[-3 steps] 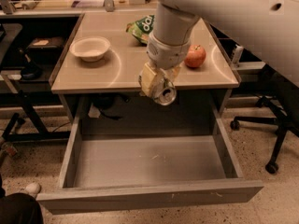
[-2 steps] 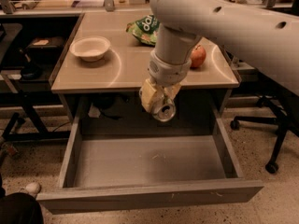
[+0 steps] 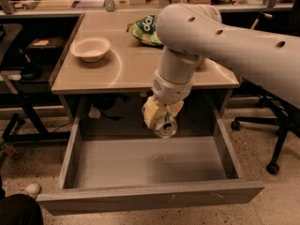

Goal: Place 7up can into top drawer

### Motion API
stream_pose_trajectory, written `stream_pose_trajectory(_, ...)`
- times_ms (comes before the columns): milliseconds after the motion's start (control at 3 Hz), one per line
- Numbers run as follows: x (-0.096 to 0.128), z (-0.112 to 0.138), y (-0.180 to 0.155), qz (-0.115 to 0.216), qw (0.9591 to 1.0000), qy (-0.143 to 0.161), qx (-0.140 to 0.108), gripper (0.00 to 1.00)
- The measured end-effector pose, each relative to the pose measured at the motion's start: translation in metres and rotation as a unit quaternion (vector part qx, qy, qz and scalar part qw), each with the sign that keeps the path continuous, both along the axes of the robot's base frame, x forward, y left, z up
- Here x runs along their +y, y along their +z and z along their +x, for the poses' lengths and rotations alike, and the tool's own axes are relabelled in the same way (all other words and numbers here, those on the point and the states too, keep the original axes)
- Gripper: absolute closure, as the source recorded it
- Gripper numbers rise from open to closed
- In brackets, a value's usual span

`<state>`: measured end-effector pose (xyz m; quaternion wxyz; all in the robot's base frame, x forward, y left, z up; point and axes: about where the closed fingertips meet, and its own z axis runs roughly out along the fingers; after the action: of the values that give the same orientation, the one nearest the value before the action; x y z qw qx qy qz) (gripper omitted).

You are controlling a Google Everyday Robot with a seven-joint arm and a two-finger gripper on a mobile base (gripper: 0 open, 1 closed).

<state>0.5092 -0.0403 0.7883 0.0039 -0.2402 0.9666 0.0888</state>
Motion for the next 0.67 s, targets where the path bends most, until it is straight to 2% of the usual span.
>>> stream_pose_trajectory(333, 0.004, -0.014, -0.036, 0.018, 0.9993, -0.021, 0.027, 1.0)
stream_pose_trajectory(667, 0.009, -0.015, -0.071, 0.031, 0.9978, -0.047, 0.034, 1.0)
